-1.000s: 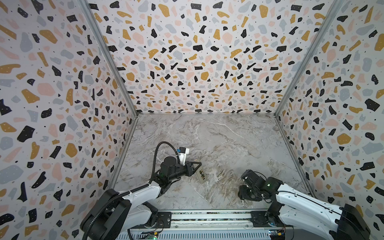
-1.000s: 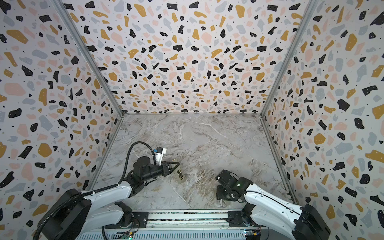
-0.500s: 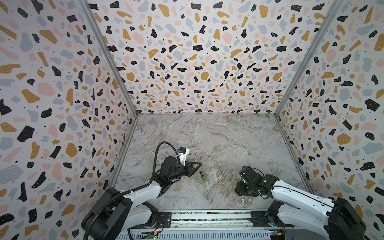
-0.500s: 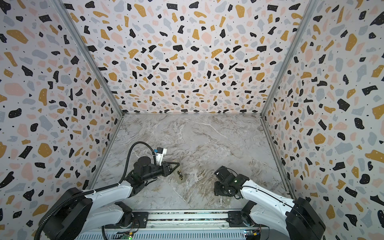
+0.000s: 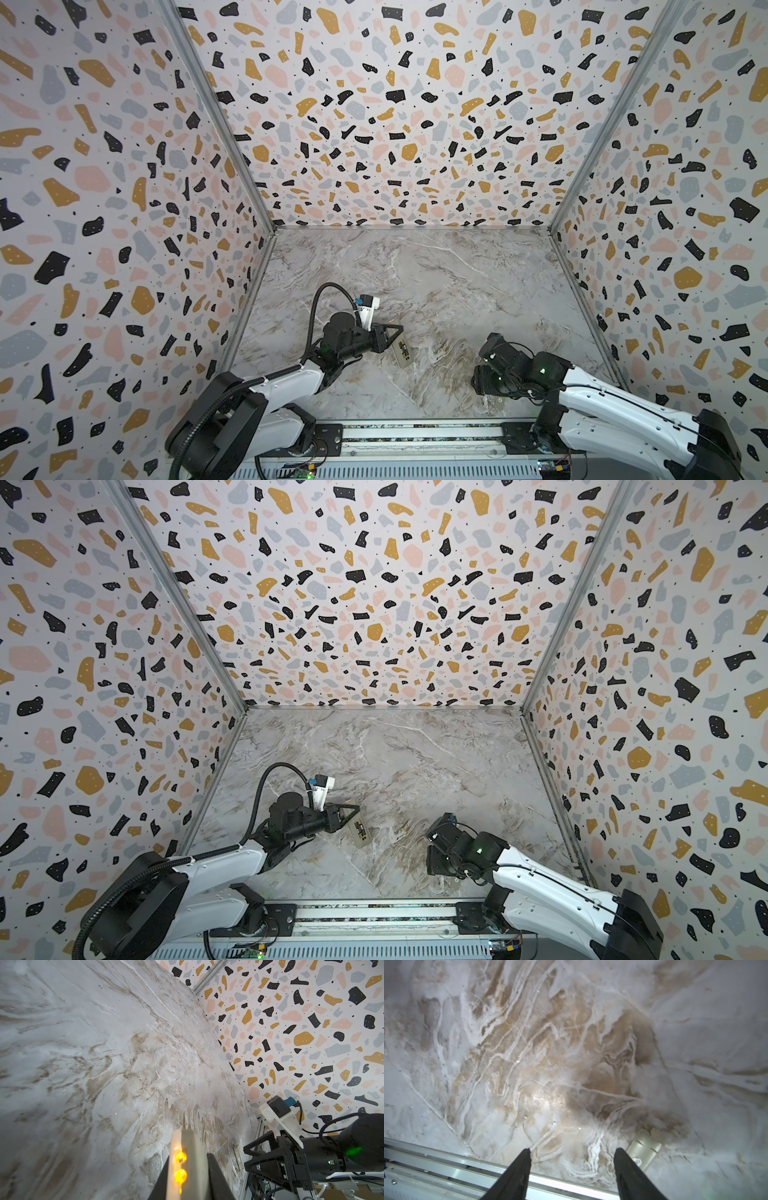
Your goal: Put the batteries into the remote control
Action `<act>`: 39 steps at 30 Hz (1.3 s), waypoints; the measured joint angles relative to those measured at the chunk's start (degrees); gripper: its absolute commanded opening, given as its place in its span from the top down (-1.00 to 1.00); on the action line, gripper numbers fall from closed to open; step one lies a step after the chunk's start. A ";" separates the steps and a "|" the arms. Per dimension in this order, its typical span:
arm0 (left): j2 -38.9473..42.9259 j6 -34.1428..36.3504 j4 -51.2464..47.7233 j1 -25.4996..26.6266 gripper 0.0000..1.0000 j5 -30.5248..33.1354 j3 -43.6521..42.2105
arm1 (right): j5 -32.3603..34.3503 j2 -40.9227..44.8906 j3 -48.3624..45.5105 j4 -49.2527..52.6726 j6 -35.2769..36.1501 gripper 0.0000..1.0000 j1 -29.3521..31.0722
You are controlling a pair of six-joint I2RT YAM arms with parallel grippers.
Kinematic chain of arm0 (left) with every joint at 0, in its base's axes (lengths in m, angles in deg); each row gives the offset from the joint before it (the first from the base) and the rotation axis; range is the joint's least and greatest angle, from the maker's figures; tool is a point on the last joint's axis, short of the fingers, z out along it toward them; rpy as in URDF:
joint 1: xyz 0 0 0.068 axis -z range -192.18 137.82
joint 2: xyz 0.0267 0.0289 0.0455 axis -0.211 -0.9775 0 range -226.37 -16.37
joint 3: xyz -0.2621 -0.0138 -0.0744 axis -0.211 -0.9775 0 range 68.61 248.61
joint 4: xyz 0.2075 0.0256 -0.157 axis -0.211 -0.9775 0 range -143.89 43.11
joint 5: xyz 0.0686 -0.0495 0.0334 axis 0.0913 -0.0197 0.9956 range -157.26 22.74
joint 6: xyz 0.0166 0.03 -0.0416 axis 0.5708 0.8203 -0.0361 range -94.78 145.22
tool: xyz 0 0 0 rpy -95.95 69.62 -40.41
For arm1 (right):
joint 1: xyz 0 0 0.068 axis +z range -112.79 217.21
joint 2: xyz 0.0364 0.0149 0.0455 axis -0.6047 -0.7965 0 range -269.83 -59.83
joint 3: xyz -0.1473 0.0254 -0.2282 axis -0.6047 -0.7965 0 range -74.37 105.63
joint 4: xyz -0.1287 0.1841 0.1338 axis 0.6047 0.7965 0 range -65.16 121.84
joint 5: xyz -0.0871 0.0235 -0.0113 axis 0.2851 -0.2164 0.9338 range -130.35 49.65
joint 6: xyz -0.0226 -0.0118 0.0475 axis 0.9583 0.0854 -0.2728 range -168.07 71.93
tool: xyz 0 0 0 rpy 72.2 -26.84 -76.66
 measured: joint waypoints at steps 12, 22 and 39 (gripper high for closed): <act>-0.11 0.37 -0.04 0.00 1.00 0.17 0.00 | -3.89 1.62 -5.68 2.10 -1.22 -0.31 -7.32; -1.51 0.72 -0.13 0.00 1.00 1.07 0.33 | -6.51 -2.86 -5.70 -0.44 3.65 -0.32 -10.82; -1.77 1.46 -0.15 0.02 1.00 1.25 1.09 | -8.11 -10.71 -2.97 -7.87 7.63 -0.28 -11.02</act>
